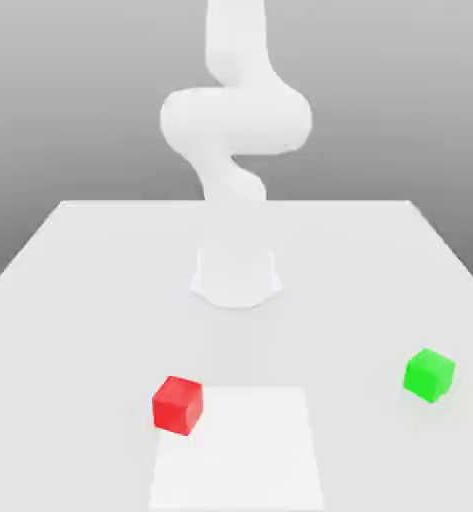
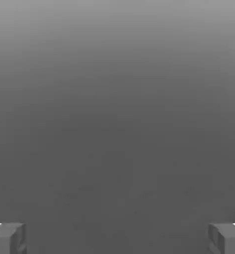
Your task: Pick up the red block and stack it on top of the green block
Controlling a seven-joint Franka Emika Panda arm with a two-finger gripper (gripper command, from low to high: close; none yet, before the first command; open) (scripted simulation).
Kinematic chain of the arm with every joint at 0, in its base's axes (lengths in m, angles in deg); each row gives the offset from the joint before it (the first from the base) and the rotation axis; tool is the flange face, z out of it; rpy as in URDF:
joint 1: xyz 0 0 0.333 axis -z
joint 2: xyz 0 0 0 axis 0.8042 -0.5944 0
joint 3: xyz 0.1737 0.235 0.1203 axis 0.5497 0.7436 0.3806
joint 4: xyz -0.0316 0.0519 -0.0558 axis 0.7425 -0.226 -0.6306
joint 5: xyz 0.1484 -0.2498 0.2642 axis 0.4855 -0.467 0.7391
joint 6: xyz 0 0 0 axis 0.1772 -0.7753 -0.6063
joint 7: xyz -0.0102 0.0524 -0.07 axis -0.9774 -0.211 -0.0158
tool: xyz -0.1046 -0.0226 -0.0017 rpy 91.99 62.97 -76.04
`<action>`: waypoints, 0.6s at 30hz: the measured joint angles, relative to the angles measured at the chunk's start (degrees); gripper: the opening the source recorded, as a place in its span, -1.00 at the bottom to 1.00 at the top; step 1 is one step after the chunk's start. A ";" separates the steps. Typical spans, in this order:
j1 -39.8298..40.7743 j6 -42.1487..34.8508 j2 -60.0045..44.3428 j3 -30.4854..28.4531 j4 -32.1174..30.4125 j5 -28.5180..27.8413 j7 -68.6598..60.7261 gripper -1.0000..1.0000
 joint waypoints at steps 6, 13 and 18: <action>2.21 8.08 -12.58 -1.26 -8.51 0.45 2.10 0.00; 4.80 17.64 -27.53 -2.59 -18.48 0.46 4.97 0.00; 6.84 24.79 -38.60 -3.79 -25.54 -0.22 7.51 0.00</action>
